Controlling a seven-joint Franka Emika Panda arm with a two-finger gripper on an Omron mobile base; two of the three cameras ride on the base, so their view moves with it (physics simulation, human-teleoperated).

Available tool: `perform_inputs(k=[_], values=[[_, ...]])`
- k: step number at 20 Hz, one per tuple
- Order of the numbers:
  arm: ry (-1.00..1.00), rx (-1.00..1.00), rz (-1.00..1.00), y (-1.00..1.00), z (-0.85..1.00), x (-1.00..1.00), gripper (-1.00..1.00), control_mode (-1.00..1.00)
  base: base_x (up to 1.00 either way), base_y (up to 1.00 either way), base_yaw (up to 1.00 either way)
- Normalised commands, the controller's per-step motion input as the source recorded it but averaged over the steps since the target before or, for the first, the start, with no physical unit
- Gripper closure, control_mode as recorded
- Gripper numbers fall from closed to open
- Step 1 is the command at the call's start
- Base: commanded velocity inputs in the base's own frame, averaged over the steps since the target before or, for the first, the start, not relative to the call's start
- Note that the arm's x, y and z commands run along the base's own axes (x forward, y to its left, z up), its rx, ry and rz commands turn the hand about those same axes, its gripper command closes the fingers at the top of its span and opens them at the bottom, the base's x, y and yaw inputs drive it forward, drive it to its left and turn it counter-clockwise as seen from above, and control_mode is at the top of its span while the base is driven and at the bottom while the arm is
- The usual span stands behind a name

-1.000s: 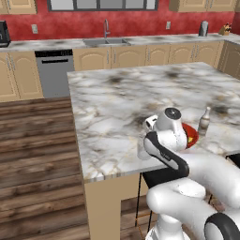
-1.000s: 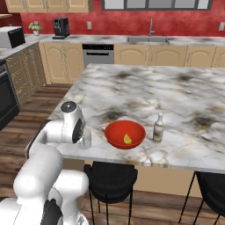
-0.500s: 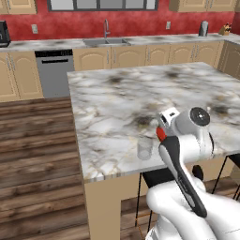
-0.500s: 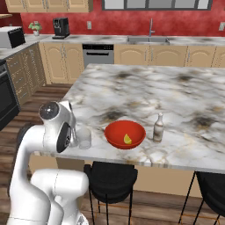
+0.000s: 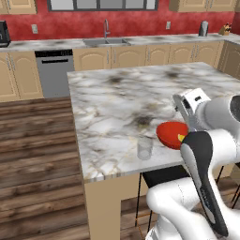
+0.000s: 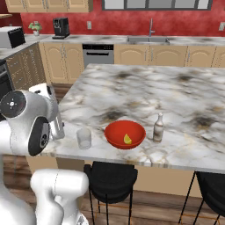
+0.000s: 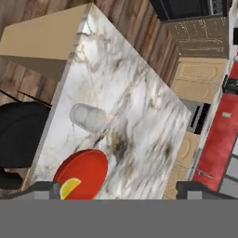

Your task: There is a bowl on the dining counter. Grab a lemon wedge from the fridge and place it in the bowl. Then get the liquor bottle and glass cup from the cabinet and place them next to the bowl.

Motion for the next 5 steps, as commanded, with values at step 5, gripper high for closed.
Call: perform_inputs(k=[5], values=[[-0.27, 0.0, -0.04, 0.0, 0.25, -0.92, -1.0, -1.0, 0.0, 0.0, 0.0]])
